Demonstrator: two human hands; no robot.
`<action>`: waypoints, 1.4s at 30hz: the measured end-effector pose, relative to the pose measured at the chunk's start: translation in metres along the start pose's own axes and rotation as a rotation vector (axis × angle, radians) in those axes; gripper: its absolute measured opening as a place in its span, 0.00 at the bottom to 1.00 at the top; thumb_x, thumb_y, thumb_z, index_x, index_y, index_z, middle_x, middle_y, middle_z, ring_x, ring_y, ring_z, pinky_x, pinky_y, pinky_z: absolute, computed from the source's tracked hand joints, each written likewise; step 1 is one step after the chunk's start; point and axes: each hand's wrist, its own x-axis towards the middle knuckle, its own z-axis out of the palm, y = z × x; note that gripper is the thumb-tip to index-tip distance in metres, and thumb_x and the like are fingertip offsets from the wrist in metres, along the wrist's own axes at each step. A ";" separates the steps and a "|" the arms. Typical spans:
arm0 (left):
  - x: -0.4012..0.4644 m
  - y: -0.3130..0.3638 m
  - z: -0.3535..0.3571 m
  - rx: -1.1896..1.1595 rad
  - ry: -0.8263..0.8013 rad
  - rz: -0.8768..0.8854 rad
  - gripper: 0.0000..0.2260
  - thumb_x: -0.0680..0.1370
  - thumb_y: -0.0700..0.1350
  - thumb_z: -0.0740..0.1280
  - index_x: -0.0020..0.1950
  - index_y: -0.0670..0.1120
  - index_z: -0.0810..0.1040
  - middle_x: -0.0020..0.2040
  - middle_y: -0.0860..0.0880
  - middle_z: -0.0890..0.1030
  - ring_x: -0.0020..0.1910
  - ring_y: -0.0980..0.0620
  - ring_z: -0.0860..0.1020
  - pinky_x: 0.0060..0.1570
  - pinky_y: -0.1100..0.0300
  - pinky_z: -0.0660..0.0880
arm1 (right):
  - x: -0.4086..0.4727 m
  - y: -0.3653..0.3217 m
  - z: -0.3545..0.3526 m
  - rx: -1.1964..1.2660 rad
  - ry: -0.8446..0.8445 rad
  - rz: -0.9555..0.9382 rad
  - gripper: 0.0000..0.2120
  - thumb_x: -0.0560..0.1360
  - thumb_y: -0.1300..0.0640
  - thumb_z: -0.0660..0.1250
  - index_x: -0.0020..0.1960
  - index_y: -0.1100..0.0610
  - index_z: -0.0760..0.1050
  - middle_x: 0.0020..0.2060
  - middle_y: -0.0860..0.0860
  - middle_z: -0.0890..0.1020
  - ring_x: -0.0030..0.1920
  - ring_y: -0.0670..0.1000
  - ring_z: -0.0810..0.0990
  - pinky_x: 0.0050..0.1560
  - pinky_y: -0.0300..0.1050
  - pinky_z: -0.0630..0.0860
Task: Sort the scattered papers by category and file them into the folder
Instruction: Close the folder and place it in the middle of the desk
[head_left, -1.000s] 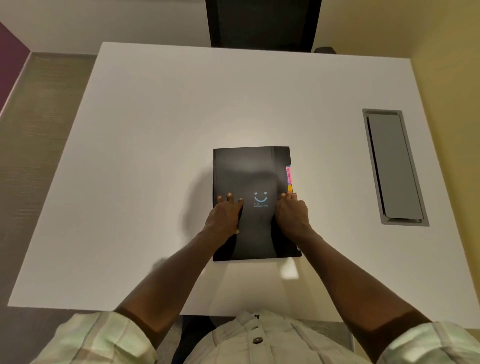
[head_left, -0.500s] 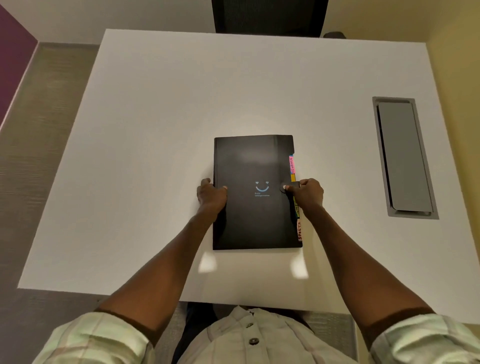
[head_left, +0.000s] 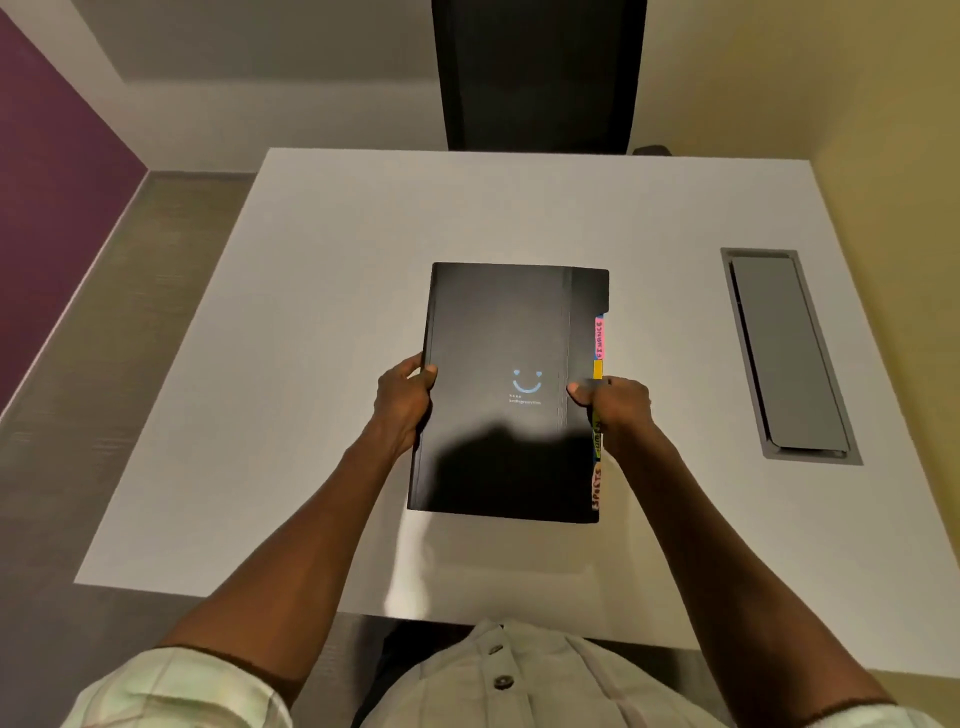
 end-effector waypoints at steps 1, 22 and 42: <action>-0.002 0.007 -0.003 -0.034 0.002 0.003 0.18 0.81 0.46 0.66 0.71 0.48 0.75 0.65 0.41 0.80 0.66 0.34 0.73 0.68 0.43 0.69 | -0.006 -0.009 0.001 0.031 0.023 -0.019 0.14 0.69 0.59 0.77 0.48 0.62 0.75 0.40 0.53 0.78 0.40 0.54 0.75 0.47 0.48 0.74; -0.012 0.032 -0.113 0.020 0.124 0.136 0.15 0.80 0.35 0.65 0.66 0.38 0.78 0.63 0.43 0.80 0.60 0.47 0.79 0.63 0.59 0.74 | -0.068 -0.033 0.071 -0.081 -0.113 -0.200 0.10 0.70 0.57 0.76 0.43 0.63 0.79 0.35 0.56 0.79 0.35 0.54 0.76 0.45 0.54 0.81; 0.091 -0.045 -0.321 0.275 0.266 0.144 0.13 0.79 0.35 0.65 0.64 0.39 0.80 0.63 0.43 0.81 0.64 0.45 0.78 0.58 0.66 0.67 | -0.134 -0.013 0.303 -0.462 -0.195 -0.255 0.15 0.70 0.68 0.66 0.53 0.56 0.83 0.40 0.57 0.86 0.44 0.59 0.84 0.52 0.52 0.80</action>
